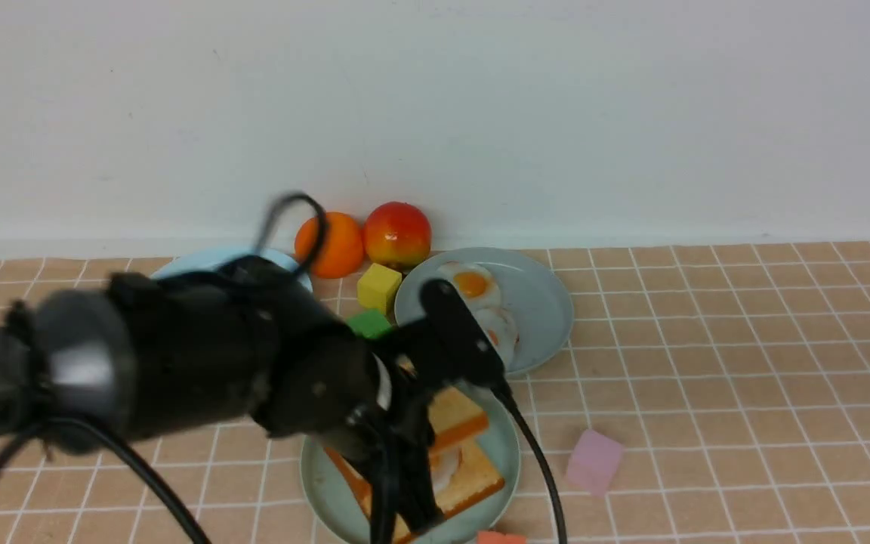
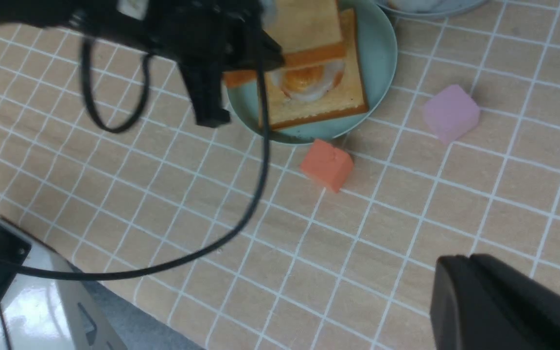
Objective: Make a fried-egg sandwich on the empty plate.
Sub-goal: Use the left arm to place a slice of bread on the fried egg in the middle
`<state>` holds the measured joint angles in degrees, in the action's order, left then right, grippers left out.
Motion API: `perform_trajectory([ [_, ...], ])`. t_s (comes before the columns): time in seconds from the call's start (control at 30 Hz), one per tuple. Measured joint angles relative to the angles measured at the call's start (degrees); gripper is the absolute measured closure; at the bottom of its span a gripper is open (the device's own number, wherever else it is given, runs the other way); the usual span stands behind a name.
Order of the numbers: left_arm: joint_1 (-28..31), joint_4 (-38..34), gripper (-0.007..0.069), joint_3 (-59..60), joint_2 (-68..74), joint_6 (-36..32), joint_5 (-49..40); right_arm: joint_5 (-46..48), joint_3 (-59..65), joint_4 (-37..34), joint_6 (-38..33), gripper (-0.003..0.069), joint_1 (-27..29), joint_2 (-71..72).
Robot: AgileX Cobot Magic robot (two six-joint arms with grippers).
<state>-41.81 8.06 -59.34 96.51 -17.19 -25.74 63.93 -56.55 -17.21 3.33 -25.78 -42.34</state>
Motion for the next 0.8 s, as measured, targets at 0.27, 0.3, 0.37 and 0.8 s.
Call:
perform_trajectory([
  [0.27, -0.40, 0.36, 0.0614, 0.00, 1.96, 0.51, 1.71, 0.27, 0.00, 0.05, 0.00, 0.0627, 0.00, 1.85],
  [0.3, -0.45, 0.01, 0.0614, 0.00, 1.96, 0.61, 1.71, 0.27, 0.00, 0.05, 0.00, 0.0627, 0.00, 1.84],
  [0.37, -0.45, -0.83, 0.0614, 0.00, 2.13, 0.73, 1.98, 0.27, 0.00, 0.05, 0.00, 0.0627, 0.00, 1.90],
  [0.8, -0.45, -3.76, 0.0465, 0.00, 3.00, 0.80, 2.43, 0.27, 0.00, -0.06, 0.00, 0.0624, 0.00, 1.90],
])
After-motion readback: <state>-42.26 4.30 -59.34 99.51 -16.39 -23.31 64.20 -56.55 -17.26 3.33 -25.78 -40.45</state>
